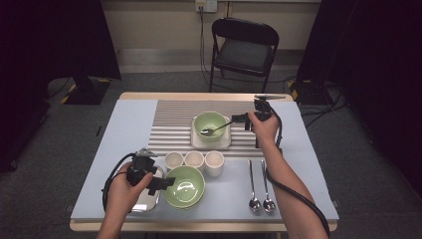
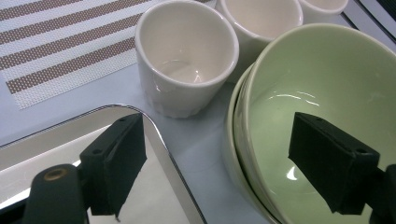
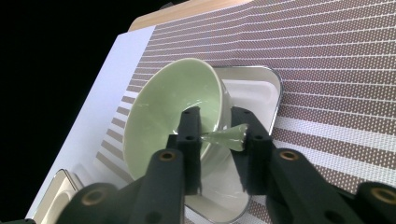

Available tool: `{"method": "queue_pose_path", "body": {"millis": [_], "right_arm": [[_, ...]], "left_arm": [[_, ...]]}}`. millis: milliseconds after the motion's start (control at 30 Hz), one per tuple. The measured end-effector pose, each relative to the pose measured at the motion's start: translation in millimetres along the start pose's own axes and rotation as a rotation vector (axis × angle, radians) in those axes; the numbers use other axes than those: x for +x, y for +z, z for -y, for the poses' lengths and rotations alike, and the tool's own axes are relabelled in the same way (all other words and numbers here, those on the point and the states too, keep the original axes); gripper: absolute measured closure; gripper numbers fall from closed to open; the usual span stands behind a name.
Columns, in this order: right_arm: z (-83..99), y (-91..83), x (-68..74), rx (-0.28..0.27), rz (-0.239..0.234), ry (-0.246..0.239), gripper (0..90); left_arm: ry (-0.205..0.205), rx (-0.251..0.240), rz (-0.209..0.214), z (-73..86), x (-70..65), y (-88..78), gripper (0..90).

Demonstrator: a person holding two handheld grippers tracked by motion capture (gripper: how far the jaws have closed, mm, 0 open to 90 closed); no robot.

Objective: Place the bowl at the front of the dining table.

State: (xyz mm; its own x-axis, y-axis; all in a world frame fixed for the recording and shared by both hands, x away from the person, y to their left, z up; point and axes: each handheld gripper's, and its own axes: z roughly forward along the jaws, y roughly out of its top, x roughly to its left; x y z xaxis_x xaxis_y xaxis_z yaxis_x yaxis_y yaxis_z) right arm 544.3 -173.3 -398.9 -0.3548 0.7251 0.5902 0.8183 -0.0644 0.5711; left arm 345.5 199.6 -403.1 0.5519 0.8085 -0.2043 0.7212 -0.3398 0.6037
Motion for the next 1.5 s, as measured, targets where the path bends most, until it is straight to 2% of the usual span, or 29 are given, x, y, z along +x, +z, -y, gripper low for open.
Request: {"method": "queue_pose_path", "body": {"millis": [367, 633, 867, 1100, 1300, 1500], "right_arm": [[-3.0, -0.7, 0.8, 0.011, 0.027, -0.018, 56.5], [-4.7, -2.3, -0.2, 0.007, 0.050, -0.038, 37.1], [-4.6, -4.7, -2.7, 0.002, 0.083, -0.046, 26.8], [-4.9, -7.4, -2.5, 0.001, 0.103, -0.054, 21.2], [-4.8, -11.6, -1.8, 0.005, 0.112, -0.066, 20.2], [-3.9, -16.7, -1.6, 0.004, 0.115, -0.071, 20.2]], "left_arm": [[0.006, 0.004, -0.002, -0.1, 0.1, 0.3, 18.4], [0.001, 0.004, 0.001, -0.2, -0.2, 0.9, 18.4], [0.005, 0.005, -0.002, -0.4, 0.2, 1.3, 18.4], [0.008, 0.008, 0.004, -1.3, -0.5, 3.0, 18.4], [0.016, 0.006, 0.004, -1.9, -1.3, 3.3, 18.4], [0.004, 0.000, 0.004, -1.9, -3.8, 3.8, 18.4]]}}
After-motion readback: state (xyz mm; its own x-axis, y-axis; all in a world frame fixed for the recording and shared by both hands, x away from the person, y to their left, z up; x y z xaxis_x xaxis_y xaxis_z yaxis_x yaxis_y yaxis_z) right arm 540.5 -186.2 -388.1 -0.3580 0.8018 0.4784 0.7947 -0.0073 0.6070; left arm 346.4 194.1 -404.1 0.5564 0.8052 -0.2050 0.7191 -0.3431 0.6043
